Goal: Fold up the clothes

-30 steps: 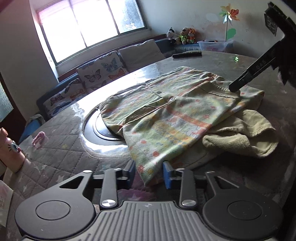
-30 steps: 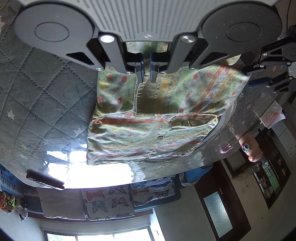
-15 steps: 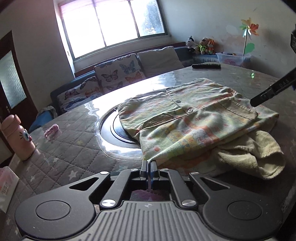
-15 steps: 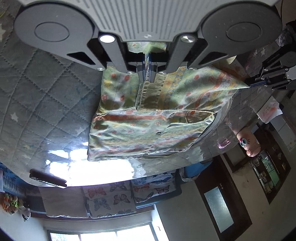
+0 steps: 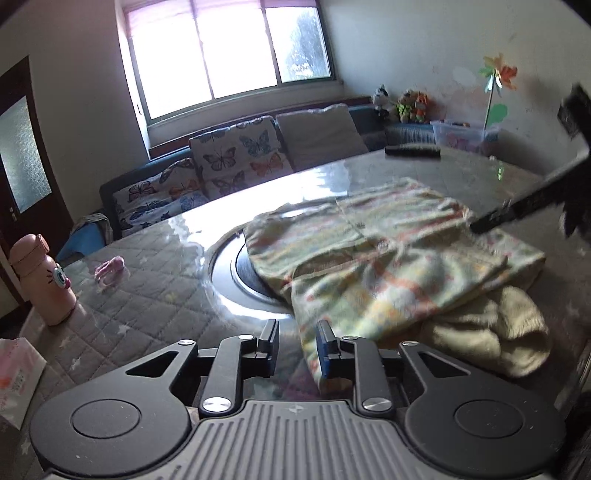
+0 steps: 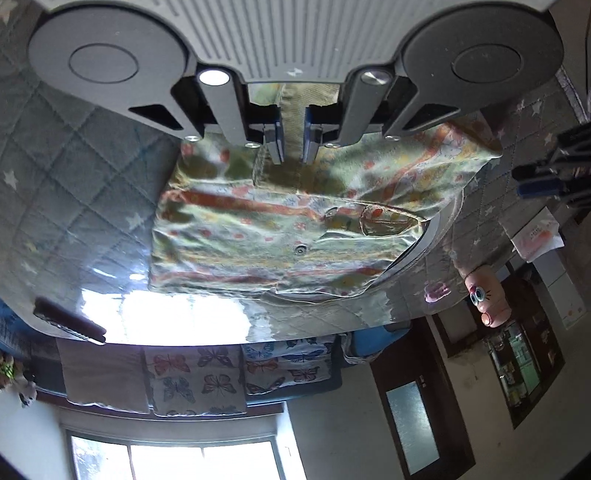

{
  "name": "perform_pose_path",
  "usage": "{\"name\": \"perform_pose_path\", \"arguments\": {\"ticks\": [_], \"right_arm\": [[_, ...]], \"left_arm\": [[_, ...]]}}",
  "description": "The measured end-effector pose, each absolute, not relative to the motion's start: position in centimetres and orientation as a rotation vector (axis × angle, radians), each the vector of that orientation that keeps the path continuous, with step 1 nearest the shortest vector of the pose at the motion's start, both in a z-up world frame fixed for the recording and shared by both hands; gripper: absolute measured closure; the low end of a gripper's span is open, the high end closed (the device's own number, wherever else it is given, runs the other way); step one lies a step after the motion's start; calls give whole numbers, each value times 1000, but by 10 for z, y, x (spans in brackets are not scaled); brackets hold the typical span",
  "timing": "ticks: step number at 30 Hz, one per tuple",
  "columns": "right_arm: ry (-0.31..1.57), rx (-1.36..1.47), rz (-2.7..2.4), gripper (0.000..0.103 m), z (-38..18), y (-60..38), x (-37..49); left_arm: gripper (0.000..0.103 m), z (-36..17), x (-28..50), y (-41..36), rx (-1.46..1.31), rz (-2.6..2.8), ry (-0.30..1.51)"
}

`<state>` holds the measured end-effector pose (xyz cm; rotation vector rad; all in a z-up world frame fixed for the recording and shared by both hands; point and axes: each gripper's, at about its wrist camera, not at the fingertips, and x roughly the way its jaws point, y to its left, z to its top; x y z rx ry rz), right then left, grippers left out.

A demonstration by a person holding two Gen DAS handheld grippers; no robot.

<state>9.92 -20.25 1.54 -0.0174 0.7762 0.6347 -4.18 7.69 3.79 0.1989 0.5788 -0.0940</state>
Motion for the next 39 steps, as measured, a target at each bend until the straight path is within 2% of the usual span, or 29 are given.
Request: {"name": "perform_pose_path", "arguments": {"ticks": [4,10,14,30,34,39], "right_arm": [[775,-52,683,91,10,-182,102],[778,-157,791,90,0,-148,89],[726,-276,860,73,-3,-132,64],[786,-124,741,73,-2,-201,72],[781,-123,744,73,3,-207,68],[765,-145,755,72,8,-208,61]], "left_arm": [[79,42,-16,66,134,-132,588],[79,17,33,43,106,-174,653],[79,3,45,48,118,-138,687],[77,1,17,56,273,-117,675],[57,6,-15,47,387,-188,650],[54,-2,-48,26,542,-281,623]]}}
